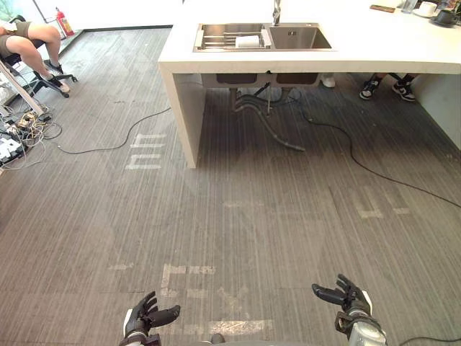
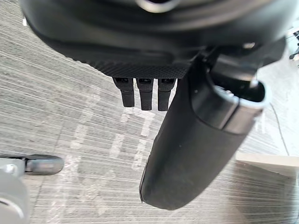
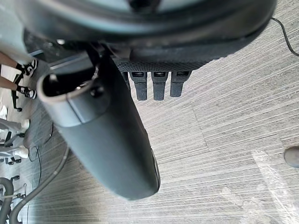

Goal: Walk over to the sink, pick up the cup, carry it to the dishwasher, place the cup inside the dishwasher, then close the dishwasher door

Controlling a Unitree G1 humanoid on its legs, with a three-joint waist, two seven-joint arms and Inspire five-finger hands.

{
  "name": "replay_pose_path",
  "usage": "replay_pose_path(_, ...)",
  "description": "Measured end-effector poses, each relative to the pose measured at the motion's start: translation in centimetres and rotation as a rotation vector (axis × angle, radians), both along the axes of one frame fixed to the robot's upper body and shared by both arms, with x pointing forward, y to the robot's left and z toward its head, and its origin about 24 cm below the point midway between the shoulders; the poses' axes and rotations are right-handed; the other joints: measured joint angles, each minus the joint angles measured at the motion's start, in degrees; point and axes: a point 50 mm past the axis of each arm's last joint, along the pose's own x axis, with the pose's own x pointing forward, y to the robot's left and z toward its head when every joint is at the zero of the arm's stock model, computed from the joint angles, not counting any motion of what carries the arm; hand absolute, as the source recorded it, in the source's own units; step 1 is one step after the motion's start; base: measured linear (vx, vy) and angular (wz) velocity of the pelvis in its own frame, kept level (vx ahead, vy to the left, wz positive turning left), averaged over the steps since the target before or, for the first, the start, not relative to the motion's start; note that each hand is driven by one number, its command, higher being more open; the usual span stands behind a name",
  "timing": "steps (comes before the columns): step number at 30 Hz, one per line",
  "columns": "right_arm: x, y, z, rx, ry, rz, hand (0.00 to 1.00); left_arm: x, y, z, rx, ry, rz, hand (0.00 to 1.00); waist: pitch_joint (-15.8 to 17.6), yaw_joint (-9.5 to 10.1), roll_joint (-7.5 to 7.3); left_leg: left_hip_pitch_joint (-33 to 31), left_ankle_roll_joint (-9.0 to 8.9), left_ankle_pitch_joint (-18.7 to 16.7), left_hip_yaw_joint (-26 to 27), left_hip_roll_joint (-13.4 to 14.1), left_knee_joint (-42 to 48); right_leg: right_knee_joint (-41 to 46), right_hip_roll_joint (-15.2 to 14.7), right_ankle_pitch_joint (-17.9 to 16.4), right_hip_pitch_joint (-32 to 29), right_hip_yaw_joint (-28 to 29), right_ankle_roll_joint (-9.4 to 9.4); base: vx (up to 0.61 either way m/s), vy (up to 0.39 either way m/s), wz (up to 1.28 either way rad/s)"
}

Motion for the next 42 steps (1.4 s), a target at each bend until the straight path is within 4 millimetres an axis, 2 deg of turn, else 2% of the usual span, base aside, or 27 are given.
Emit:
replay_pose_path(13,-1.2,0.0,-0.7,0.039,0.030,-0.066,0.90,-0.1,-0.1,0.0,-0.003,0.000,-0.001,0.90,0.1,-0.42,0.28,0.5,0.16,0.0,0.0,-0.2,0.4,1.1,-0.4,-0.2,0.3,-1.2,-0.46,-0.02,0.004,0.01)
replay_pose_path(21,-1.3,0.2,-0.8,0.041,0.037,-0.064,0.90,-0.2,-0.6,-0.2,-0.009,0.011,-0.028,0.90,0.1,-0.67,0.30,0.4,2.29,0.8,0.5,-0.2,-0.6,0.9,-0.4,-0.2,-0.6,-2.6,-1.81,-0.06,-0.006,-0.03)
replay_pose_path(23,-1.3,0.2,-0.8,0.041,0.038,-0.061,0.90,-0.2,-0.7,-0.2,-0.012,0.012,-0.028,0.90,0.1,-0.66,0.29,0.3,2.36,0.9,0.6,-0.2,-0.7,0.9,-0.4,-0.2,-0.7,-2.7,-1.86,0.00,0.000,0.00)
replay_pose_path(27,-0.8,0.4,-0.7,0.039,0.031,-0.040,0.90,-0.1,-0.8,-0.2,-0.011,0.011,-0.034,0.90,0.2,-0.55,0.21,-1.1,2.92,-0.5,1.1,-0.3,0.3,1.0,-0.6,-0.5,-1.9,-2.7,-2.05,0.03,0.010,-0.04)
replay_pose_path(29,-0.1,0.4,-0.5,0.037,0.015,-0.035,0.90,0.1,-1.1,-0.2,-0.012,0.006,-0.052,0.90,1.0,-0.44,0.04,-3.2,3.43,-3.4,1.7,-0.5,4.3,4.5,-1.5,-3.2,-4.0,-2.6,-1.88,0.06,0.025,-0.08)
replay_pose_path(31,0.3,0.4,-0.3,0.028,0.009,-0.022,0.90,0.3,-1.5,0.0,-0.013,-0.008,-0.082,0.90,2.3,-0.45,-0.65,-5.1,4.39,-8.5,2.1,-1.3,10.9,15.5,-4.6,-9.3,-7.5,-3.0,0.24,0.11,0.046,0.02)
replay_pose_path(32,0.4,0.3,-0.2,0.022,0.011,-0.015,0.90,0.3,-1.6,0.0,-0.015,-0.007,-0.089,0.90,2.4,-0.49,-0.84,-5.2,4.58,-9.6,2.2,-1.5,12.0,19.2,-5.5,-10.0,-8.7,-3.7,0.92,0.16,0.054,-0.12)
replay_pose_path(33,0.8,0.3,-0.1,0.012,0.004,0.007,0.90,0.2,-1.8,0.0,-0.017,-0.004,-0.098,0.90,2.6,-0.14,-0.57,-5.2,5.09,-11.3,2.4,-1.3,13.4,29.7,-7.4,-10.1,-13.3,-4.6,1.24,0.16,0.049,-0.16)
replay_pose_path(34,1.1,0.5,0.1,0.009,-0.002,0.025,0.90,0.4,-1.7,0.1,-0.013,-0.007,-0.103,0.90,3.0,-0.14,-0.52,-4.6,5.63,-11.7,2.4,-1.3,13.8,35.3,-8.5,-10.3,-16.1,-5.0,1.74,0.25,0.044,-0.13)
replay_pose_path(35,1.5,0.8,0.1,0.009,-0.009,0.049,0.90,0.6,-1.3,0.2,-0.001,-0.014,-0.106,0.90,4.1,-0.42,-0.92,-2.8,5.82,-13.1,2.3,-1.0,14.3,41.6,-9.8,-11.3,-18.9,-5.6,0.49,0.33,0.010,-0.02)
replay_pose_path(37,2.1,1.0,0.4,0.000,-0.024,0.081,0.90,0.9,-1.1,0.4,0.003,-0.025,-0.096,0.90,4.9,-0.69,-0.30,-0.3,4.66,-14.4,2.2,0.7,14.4,41.0,-9.8,-12.7,-22.2,-7.9,-0.47,0.38,-0.023,0.04)
replay_pose_path(38,2.5,1.0,0.7,-0.008,-0.034,0.098,0.90,1.4,-1.0,0.6,0.001,-0.042,-0.087,0.90,5.5,-0.98,0.75,1.2,3.94,-15.0,1.5,2.2,13.7,38.1,-9.2,-12.6,-24.8,-9.7,-0.69,0.36,-0.049,0.19)
replay_pose_path(39,2.7,0.7,0.9,-0.020,-0.039,0.111,0.90,2.2,-1.1,0.8,0.002,-0.061,-0.090,0.90,5.9,-1.06,1.20,2.5,3.44,-14.9,0.8,3.5,12.5,34.6,-8.3,-12.1,-26.7,-10.9,-0.79,0.59,-0.126,0.46)
replay_pose_path(40,3.1,0.2,1.3,-0.039,-0.050,0.122,0.90,3.6,-1.2,1.2,-0.003,-0.101,-0.086,0.90,6.8,-1.52,2.16,4.5,2.01,-14.7,-0.7,5.9,10.3,26.7,-6.8,-8.0,-29.4,-11.9,-0.69,0.52,-0.138,0.46)
replay_pose_path(41,3.2,0.2,1.3,-0.042,-0.053,0.125,0.90,3.9,-1.2,1.3,-0.002,-0.109,-0.086,0.90,7.0,-1.69,2.25,4.7,1.60,-14.6,-1.1,6.2,9.8,24.7,-6.6,-6.7,-29.8,-12.0,-0.57,0.67,-0.213,0.64)
replay_pose_path(42,3.4,0.1,1.6,-0.049,-0.065,0.129,0.90,4.6,-1.0,1.6,0.007,-0.128,-0.088,0.90,7.3,-2.35,1.37,6.1,-0.10,-15.0,-2.2,6.6,9.3,16.7,-6.2,-0.3,-30.5,-11.2,-0.80,0.48,-0.189,0.47)
